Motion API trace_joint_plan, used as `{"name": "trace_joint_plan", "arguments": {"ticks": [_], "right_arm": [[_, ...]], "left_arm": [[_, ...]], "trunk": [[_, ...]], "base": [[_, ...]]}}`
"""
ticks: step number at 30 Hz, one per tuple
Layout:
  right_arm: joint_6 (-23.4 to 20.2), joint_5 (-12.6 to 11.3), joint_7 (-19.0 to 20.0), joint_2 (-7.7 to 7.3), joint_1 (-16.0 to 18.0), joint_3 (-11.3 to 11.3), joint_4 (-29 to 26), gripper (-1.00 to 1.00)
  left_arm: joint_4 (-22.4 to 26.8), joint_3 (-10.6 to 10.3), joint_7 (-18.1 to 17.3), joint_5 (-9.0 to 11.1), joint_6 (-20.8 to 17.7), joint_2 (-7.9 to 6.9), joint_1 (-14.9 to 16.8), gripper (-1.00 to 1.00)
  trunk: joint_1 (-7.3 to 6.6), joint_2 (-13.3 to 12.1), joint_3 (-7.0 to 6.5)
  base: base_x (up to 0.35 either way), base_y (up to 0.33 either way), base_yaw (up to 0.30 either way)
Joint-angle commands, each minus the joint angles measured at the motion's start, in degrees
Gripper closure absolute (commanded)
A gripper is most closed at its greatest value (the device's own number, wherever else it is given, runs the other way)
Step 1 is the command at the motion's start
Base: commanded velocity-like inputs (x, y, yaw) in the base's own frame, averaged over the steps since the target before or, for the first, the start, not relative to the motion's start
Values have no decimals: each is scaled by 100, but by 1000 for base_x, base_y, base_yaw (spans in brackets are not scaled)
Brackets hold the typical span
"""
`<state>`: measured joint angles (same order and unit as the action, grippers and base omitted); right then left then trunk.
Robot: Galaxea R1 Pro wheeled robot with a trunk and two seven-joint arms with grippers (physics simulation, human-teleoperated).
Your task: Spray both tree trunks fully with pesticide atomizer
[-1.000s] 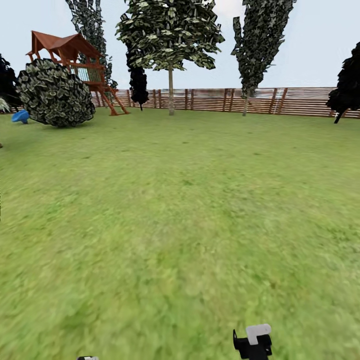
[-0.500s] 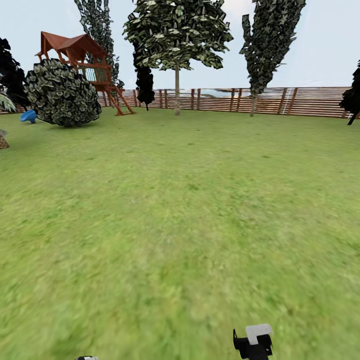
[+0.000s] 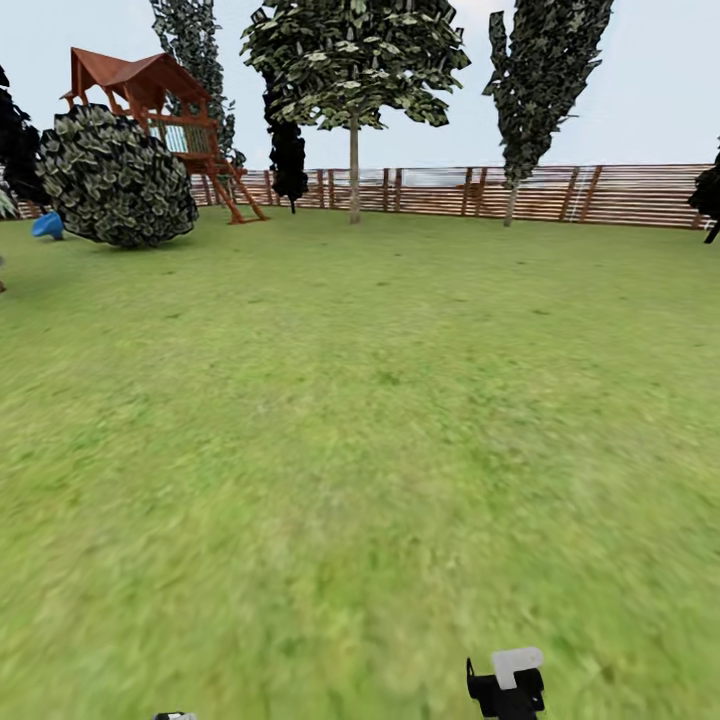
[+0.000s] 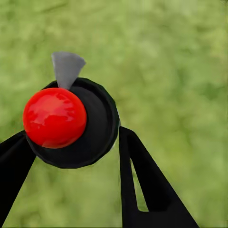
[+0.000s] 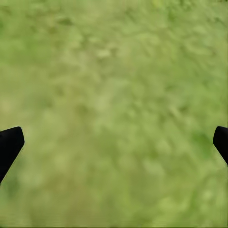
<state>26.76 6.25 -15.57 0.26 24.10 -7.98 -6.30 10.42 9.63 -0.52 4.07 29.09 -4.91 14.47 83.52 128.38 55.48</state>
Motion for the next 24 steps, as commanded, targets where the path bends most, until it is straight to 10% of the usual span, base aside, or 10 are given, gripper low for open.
{"name": "trace_joint_plan", "arguments": {"ticks": [1, 24], "right_arm": [[-4, 60, -60, 1, 4, -19, 6, -100], [-3, 60, -60, 6, 5, -19, 6, -100]], "left_arm": [[-5, -13, -4, 42, 18, -1, 3, 100], [-5, 13, 26, 50, 18, -1, 3, 100]], "trunk": [[2, 2, 14], [2, 2, 143]], "base": [[339, 0, 24], [336, -59, 40]]}}
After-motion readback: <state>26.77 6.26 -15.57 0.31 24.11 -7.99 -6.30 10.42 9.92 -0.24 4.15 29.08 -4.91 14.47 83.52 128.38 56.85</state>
